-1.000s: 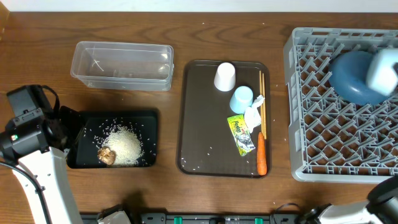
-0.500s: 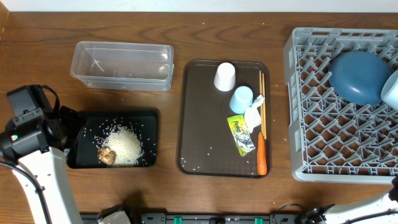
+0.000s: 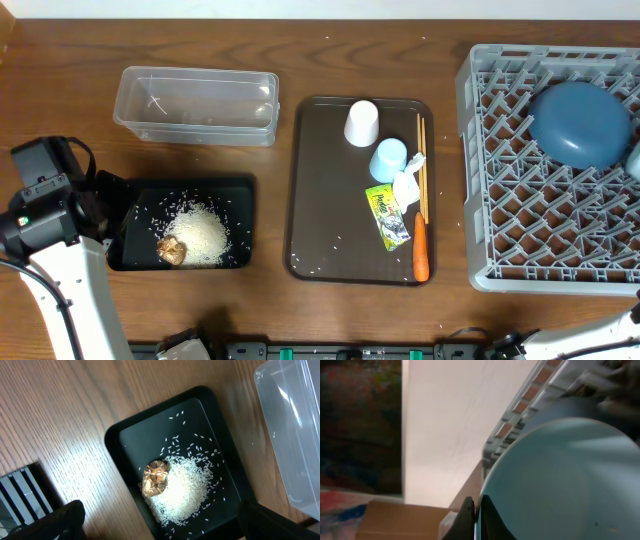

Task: Sort waste into correct bins and load items into the dishwasher rack
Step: 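Set the light blue bowl in the rack beside the plate, release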

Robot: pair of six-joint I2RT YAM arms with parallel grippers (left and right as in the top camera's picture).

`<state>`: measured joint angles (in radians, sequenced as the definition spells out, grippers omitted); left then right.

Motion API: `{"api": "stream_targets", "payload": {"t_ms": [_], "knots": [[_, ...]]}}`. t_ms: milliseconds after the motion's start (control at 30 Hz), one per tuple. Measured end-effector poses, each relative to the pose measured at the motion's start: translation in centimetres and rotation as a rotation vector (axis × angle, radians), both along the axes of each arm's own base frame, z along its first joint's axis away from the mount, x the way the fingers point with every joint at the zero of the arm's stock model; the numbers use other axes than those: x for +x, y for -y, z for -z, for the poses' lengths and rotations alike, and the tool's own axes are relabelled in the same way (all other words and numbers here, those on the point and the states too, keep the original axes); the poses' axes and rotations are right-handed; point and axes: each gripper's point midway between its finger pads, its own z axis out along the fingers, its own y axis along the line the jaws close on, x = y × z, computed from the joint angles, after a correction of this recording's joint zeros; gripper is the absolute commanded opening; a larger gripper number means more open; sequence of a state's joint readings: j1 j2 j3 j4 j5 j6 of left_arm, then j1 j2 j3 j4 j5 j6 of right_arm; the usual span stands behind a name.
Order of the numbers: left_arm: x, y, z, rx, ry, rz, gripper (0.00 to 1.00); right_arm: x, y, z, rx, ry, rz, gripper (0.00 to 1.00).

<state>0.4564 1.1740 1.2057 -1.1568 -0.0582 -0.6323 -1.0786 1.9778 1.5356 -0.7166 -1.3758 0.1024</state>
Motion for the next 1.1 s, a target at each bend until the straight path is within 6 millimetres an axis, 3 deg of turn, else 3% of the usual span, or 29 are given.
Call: {"api": "stream_targets", "payload": {"t_ms": [167, 433, 867, 1100], "knots": [[0.0, 0.0, 0.0, 0.000, 0.000, 0.000, 0.98, -0.1, 1.2, -0.3, -0.036, 0.018, 0.023, 0.01], [0.0, 0.0, 0.0, 0.000, 0.000, 0.000, 0.98, 0.3, 1.3, -0.6, -0.058, 0.035, 0.017, 0.01], [0.0, 0.0, 0.0, 0.000, 0.000, 0.000, 0.98, 3.3, -1.8, 0.4, -0.077, -0.015, -0.050, 0.01], [0.0, 0.0, 0.0, 0.000, 0.000, 0.000, 0.98, 3.4, -0.9, 1.6, -0.080, -0.099, 0.003, 0.01]]}}
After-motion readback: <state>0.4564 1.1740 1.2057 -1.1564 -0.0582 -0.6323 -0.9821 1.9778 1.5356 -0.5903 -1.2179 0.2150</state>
